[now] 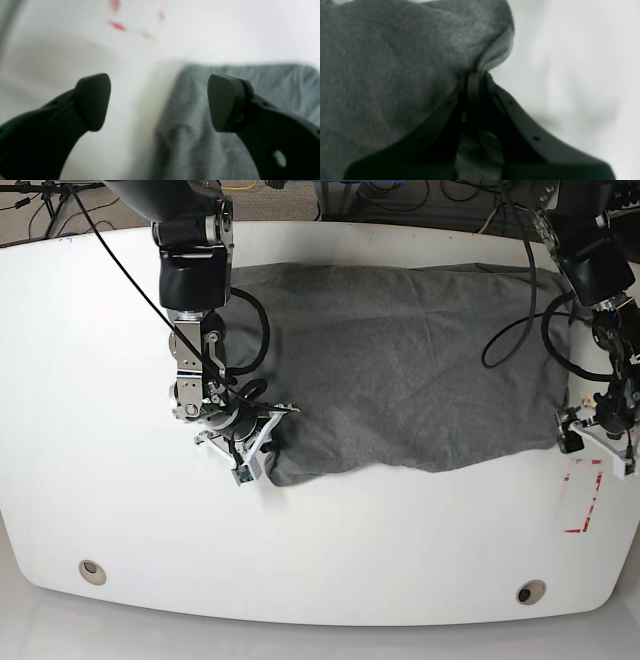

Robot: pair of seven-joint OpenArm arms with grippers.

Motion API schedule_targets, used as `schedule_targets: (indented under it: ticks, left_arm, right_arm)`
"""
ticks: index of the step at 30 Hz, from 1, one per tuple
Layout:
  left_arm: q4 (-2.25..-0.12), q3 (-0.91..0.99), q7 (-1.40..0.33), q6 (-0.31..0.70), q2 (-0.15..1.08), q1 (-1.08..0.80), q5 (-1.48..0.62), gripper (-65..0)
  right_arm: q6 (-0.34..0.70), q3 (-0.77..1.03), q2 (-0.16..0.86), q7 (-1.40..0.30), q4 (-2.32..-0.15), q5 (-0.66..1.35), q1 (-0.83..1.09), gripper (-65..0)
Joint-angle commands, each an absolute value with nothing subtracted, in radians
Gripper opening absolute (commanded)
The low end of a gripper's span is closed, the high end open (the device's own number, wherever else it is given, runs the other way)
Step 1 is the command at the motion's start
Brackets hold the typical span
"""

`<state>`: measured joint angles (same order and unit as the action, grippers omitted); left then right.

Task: Fold the T-shirt properly
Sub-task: 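Move the left gripper to the opposite hem corner and pinch it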

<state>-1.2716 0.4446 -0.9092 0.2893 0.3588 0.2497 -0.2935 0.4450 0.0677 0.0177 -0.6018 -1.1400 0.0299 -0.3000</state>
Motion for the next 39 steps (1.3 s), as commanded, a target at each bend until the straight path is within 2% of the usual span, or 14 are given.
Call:
schedule_targets:
  ticks: [1,6,15,18,31,32,39]
  left_arm:
    - [-1.227,0.444,-0.866,0.285,0.38,0.294,-0.302,-6.9]
    - [-1.122,0.39,-0.84,0.285,0.38,0.314,-0.306,-7.1]
    - [-1.098,0.354,-0.834,0.285,0.372,0.302,-0.306,-8.5]
    - [-1.098,0.346,-0.829,0.285,0.355,0.286,-0.303,-17.1]
    - [-1.093,0.292,-0.785,0.285,0.343,0.26,-0.302,-63.3]
    - [-1.093,0.292,-0.785,0.285,0.343,0.26,-0.302,-65.0]
    - [-1.196,0.298,-0.792,0.285,0.343,0.245,-0.309,-65.0]
  right_arm:
    - [0.444,0.068,0.019,-0.585,-1.165,0.044,-0.326,-65.0]
    - [0.444,0.068,0.019,-0.585,-1.167,0.044,-0.326,-65.0]
    - [0.444,0.073,0.021,-0.585,-1.199,0.044,-0.305,-65.0]
    - [0.444,0.071,0.021,-0.585,-1.234,0.044,-0.286,-65.0]
    - [0.444,0.073,0.021,-0.61,-1.345,0.044,-0.245,-65.0]
    - [0.444,0.073,0.021,-0.618,-1.354,0.044,-0.243,-65.0]
    - [0.444,0.074,0.025,-0.671,-1.465,0.044,-0.222,-65.0]
